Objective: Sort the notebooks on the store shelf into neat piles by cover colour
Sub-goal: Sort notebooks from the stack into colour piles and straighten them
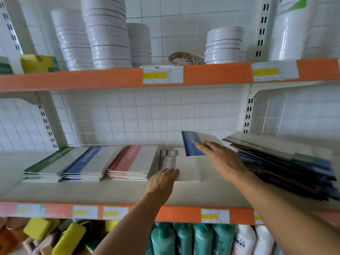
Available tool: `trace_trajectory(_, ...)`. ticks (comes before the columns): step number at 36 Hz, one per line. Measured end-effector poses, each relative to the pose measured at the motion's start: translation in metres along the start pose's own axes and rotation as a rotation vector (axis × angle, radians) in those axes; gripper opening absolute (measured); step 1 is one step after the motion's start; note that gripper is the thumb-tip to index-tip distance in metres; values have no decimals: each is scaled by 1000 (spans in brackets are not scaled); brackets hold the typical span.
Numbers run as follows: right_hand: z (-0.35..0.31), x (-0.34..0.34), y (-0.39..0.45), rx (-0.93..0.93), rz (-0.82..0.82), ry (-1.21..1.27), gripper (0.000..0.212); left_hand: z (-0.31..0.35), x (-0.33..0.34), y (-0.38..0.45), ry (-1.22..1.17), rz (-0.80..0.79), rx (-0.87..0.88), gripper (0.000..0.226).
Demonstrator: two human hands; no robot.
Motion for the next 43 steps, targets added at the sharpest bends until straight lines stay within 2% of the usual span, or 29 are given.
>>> trace_trajectory(6,-7,1,5,-7,-48,-30,79,-5,12,16,-7,-118,74,44)
trace_trajectory(12,-6,12,7,-16,-45,21,77,1,17,29,-45,-234,67,67)
trace_trajectory(15,-6,17,7,-19,-37,25,79,3,14,27,-33,-192,72,66)
trace_trajectory(20,-14,29,12,-54,-20,57,82,-12,4,11,-53,-47,-40,49)
trace_trajectory(24,-31,33,19,-45,-3,82,80,-41,-8,-11,-46,-5,-106,42)
trace_trajectory(31,-85,34,38,-100,29,145,75,-115,-30,-57,45,11,-293,55)
trace_trajectory(33,-107,34,44,-120,14,160,74,-136,-35,-69,62,5,-329,49)
trace_trajectory(38,-165,29,64,-169,10,190,71,-187,-51,-97,72,7,-375,40)
trace_trajectory(43,-226,38,92,-189,80,266,68,-242,-63,-116,103,-16,-382,39)
Point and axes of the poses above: each hand's wrist, its own y-axis towards the middle knuckle, its own x-axis out of the palm, z = x × y, the point moved 2 cm from there along y, towards the middle knuckle, and after that the axes turned 1 degree about z, right-handed, at the moved point
